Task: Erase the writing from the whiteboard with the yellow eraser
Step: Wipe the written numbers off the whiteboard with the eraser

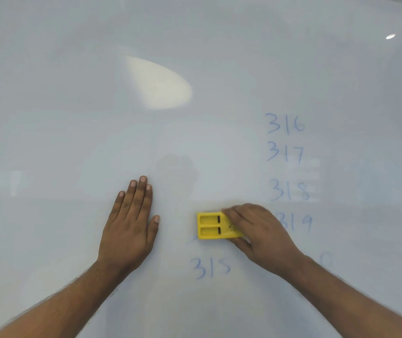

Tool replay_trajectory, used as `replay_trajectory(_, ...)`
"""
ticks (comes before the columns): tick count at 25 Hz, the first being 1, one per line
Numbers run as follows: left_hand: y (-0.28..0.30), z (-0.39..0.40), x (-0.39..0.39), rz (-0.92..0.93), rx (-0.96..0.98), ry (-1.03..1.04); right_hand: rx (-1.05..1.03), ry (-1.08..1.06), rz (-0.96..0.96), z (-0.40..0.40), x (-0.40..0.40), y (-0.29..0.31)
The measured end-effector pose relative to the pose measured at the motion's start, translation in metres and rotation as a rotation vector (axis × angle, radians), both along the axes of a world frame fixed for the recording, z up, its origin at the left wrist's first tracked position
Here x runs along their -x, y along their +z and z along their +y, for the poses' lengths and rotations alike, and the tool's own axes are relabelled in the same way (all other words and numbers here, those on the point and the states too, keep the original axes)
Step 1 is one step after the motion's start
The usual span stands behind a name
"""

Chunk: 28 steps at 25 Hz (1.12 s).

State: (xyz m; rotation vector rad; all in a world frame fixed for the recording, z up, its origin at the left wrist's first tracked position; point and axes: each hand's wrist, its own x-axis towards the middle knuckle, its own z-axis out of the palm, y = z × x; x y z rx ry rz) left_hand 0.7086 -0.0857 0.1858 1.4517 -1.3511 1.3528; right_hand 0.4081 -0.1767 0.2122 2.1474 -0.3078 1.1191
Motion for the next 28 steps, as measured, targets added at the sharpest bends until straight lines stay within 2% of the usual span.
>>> replay_trajectory(3, -0.003, -0.001, 0.002, 0.014, 0.008, 0.002, -0.066, 0.01, -0.173, 0.003, -0.012, 0.019)
replay_trajectory(5, -0.005, -0.002, 0.003, 0.016, 0.006, 0.003, -0.076, 0.028, -0.198, 0.008, -0.031, 0.019)
replay_trajectory(9, -0.01, -0.002, 0.003, 0.028, -0.008, -0.001, -0.038, 0.082, -0.045, 0.016, -0.044, -0.02)
replay_trajectory(14, -0.02, 0.001, 0.004, 0.018, -0.02, -0.006, 0.035, 0.002, 0.104, 0.005, -0.009, -0.042)
replay_trajectory(17, -0.026, 0.0, 0.005, 0.029, -0.031, -0.001, -0.021, -0.002, -0.028, 0.002, 0.001, -0.022)
replay_trajectory(21, -0.034, -0.001, 0.007, 0.038, -0.039, 0.0, -0.075, 0.047, -0.183, 0.01, -0.029, -0.01)
replay_trajectory(24, -0.041, -0.001, 0.005, 0.021, -0.043, 0.002, -0.043, 0.087, -0.05, 0.013, -0.044, -0.043)
replay_trajectory(28, -0.047, 0.0, 0.004, 0.008, -0.048, 0.006, 0.004, 0.032, 0.119, 0.007, -0.019, -0.084)
